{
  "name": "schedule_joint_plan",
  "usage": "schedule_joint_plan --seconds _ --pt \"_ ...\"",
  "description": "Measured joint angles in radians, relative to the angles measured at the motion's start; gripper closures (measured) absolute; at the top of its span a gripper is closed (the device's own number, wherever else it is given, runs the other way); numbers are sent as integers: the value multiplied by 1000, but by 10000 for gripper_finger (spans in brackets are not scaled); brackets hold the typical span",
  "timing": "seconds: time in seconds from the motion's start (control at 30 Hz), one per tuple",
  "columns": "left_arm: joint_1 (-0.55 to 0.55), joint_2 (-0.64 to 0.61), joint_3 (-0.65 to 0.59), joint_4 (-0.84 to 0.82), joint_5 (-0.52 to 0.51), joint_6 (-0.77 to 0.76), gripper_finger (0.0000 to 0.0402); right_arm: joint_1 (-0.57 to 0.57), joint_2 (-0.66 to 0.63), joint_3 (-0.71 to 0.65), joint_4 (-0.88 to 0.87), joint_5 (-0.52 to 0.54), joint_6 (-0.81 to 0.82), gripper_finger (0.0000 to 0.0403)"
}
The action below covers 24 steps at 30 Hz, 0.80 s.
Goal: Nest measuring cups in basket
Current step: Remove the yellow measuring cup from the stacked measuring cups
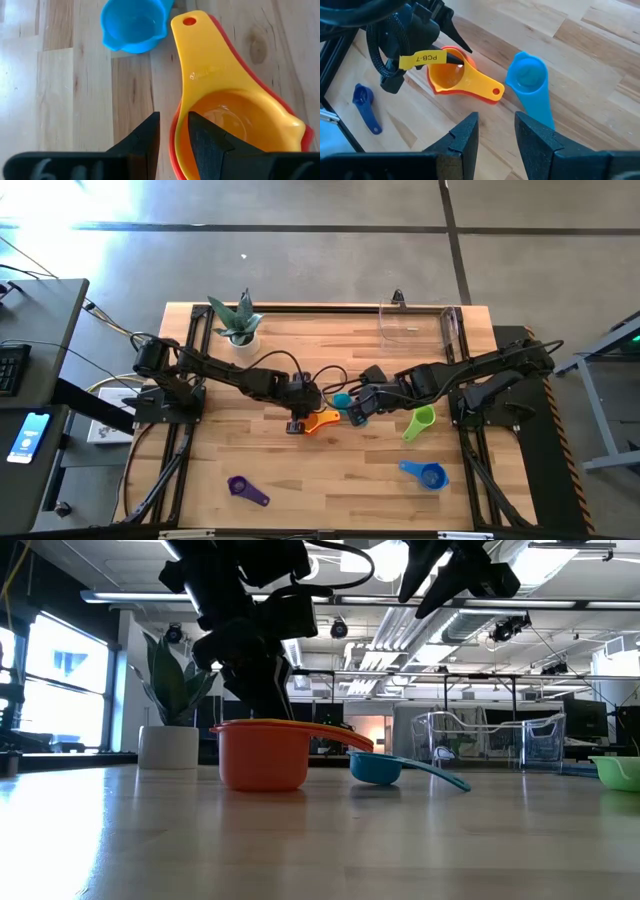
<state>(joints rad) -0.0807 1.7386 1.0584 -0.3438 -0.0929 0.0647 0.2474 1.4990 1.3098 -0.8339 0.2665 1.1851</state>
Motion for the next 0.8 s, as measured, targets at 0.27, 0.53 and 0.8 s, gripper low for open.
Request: schedule_joint_plan --seconds 0.27,0.53,0.8 --pt "-1 0 0 0 -1 26 351 0 0 0 0 0 3 284" --pt "-1 0 0 5 -2 26 393 0 0 0 0 0 3 284" --pt "-1 -1 0 1 -2 16 377 0 0 0 0 2 3 284"
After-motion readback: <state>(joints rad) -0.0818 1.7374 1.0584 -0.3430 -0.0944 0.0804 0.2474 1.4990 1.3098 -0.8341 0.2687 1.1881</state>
